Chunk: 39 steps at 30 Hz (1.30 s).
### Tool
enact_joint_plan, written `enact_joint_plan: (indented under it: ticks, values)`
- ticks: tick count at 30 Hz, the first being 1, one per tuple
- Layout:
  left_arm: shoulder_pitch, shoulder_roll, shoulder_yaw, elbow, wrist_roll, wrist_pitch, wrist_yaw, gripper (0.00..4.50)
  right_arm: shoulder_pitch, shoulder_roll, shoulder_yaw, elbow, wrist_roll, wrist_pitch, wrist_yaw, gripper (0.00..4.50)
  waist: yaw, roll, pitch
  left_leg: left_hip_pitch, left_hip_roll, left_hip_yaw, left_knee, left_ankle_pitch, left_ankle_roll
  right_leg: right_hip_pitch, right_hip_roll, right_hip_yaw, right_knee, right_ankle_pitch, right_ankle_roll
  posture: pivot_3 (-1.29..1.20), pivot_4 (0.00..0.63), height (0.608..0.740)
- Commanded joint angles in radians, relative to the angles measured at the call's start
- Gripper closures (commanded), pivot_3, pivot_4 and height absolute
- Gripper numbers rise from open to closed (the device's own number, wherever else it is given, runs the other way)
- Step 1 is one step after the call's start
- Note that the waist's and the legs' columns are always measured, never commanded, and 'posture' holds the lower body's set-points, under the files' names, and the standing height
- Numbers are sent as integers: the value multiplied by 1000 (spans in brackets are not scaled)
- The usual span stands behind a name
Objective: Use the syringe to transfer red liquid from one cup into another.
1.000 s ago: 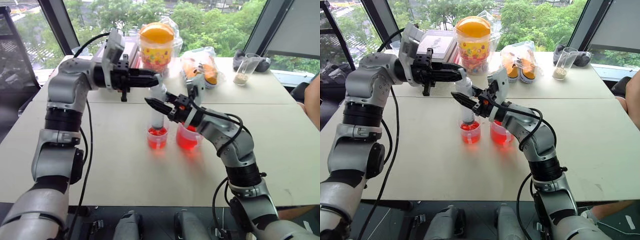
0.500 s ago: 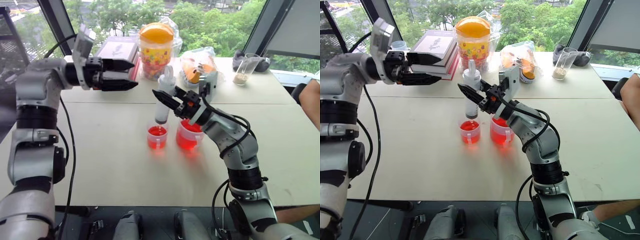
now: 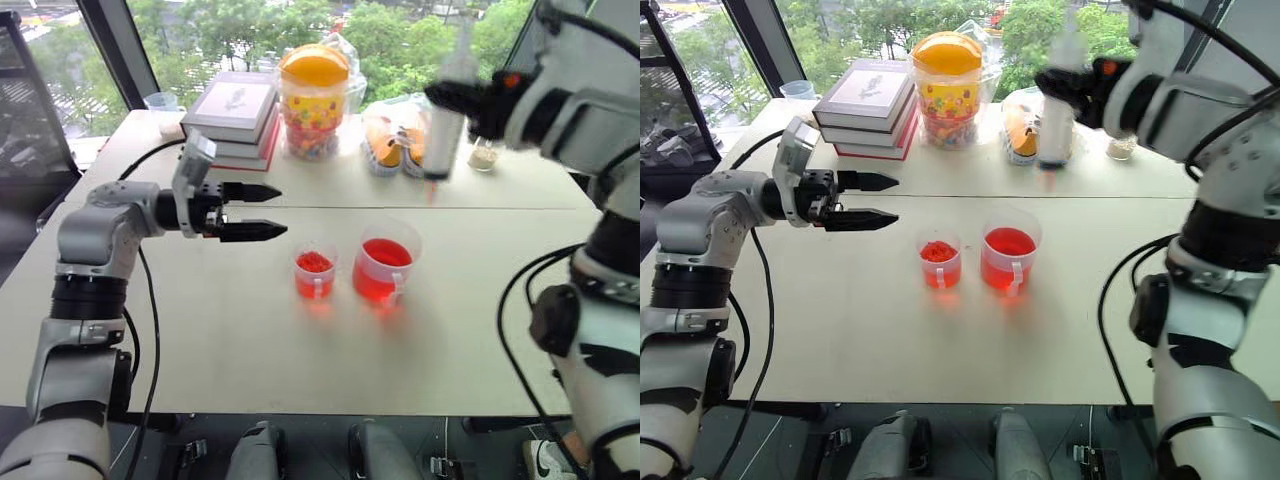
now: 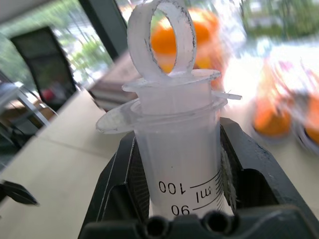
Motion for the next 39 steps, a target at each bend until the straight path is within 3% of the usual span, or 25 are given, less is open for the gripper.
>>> enact_joint_plan:
  ticks: [1, 10, 17, 22, 23, 25, 27, 32, 39]
  values:
    - [24, -5, 19, -74, -42, 8, 32, 28, -11, -60, 20, 103, -45, 80, 17, 3031, -3, 1, 0, 0, 0, 1, 0, 0, 0, 0, 0, 1, 0, 0, 0, 0, 150, 740]
    - [66, -5, 14, -136, -78, 27, 78, 28, 160, -130, 241, 325, -188, -26, 147, 3031, -1, 1, 0, 0, 0, 1, 1, 0, 0, -1, 1, 2, 0, 2, 3, 0, 150, 740]
    - [93, -3, 0, -177, -87, 34, 94, 28, 154, -110, 382, 576, -328, -201, 263, 3031, -1, 1, 0, 0, 0, 1, 1, 0, 0, -1, 1, 1, 0, 2, 3, 0, 150, 740]
    - [109, 8, -3, -202, -91, 41, 104, 28, 139, -101, 439, 650, -385, -252, 352, 3031, 2, 0, 0, 0, 0, 0, 2, 0, 0, 0, 1, 1, 0, 2, 3, 0, 150, 740]
    - [111, 10, -3, -206, -92, 43, 106, 0, 137, -100, 442, 657, -392, -256, 366, 2021, 3, 0, 0, 0, 0, 0, 2, 0, 0, 0, 1, 1, 0, 2, 3, 0, 150, 740]
    - [116, 13, -5, -213, -94, 46, 108, 0, 133, -100, 439, 659, -399, -254, 388, 1138, 3, 1, 0, 0, 0, 0, 2, 0, 0, 0, 1, 1, 0, 2, 3, 0, 150, 740]
    - [119, 18, -7, -217, -95, 47, 108, 0, 132, -110, 432, 633, -400, -237, 409, 69, 3, 0, 0, 0, 0, 0, 2, 0, 0, 1, 1, 1, 0, 2, 3, 0, 150, 740]
    - [126, 34, -13, -231, -98, 52, 105, 0, 173, -206, 401, 405, -363, -147, 463, 23, 7, 1, 1, 0, 0, 0, 2, 0, 0, 0, 1, 1, 0, 2, 3, 0, 150, 740]
    - [151, 85, 2, -265, -119, 65, 104, 0, 430, -519, 191, -213, -155, -59, 660, 23, 8, 1, 1, -3, 0, -1, 0, 0, 0, -3, 1, 0, 0, 2, 3, 0, 150, 740]
